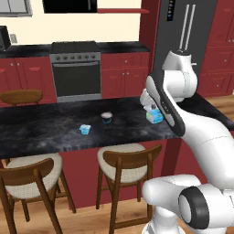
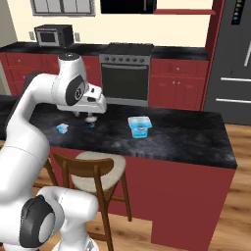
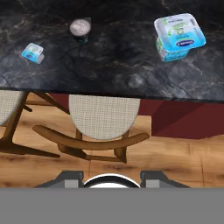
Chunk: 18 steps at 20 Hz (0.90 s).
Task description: Stack the yogurt containers by placing the smaller containers on top of the larger containers.
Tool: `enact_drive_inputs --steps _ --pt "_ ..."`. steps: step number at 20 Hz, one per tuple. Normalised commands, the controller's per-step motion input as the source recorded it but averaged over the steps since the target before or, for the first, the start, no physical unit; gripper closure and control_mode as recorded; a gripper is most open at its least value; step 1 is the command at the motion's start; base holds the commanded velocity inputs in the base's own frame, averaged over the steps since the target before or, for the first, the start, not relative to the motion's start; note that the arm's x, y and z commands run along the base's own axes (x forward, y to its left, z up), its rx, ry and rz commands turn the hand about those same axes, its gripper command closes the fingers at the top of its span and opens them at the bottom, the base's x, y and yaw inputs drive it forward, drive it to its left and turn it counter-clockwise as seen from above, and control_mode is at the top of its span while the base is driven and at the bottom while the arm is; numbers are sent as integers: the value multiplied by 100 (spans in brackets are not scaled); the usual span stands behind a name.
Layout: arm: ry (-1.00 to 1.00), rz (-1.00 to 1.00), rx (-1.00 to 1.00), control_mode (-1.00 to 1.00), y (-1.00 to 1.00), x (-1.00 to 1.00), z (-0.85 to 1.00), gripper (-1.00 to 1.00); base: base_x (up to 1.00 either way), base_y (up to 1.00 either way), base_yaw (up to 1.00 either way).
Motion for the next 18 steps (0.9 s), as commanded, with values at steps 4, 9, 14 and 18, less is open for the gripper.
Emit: enact_drive_inputs --steps 4,9,14,18 --pt "0 -1 0 -100 -1 -6 -7 -100 0 0 0" --pt "0 -5 4 -100 0 0 -18 -100 0 0 0" --pt "2 -5 13 -100 0 0 -11 -100 0 0 0" --pt "4 -11 16 -100 1 0 0 -100 0 0 0"
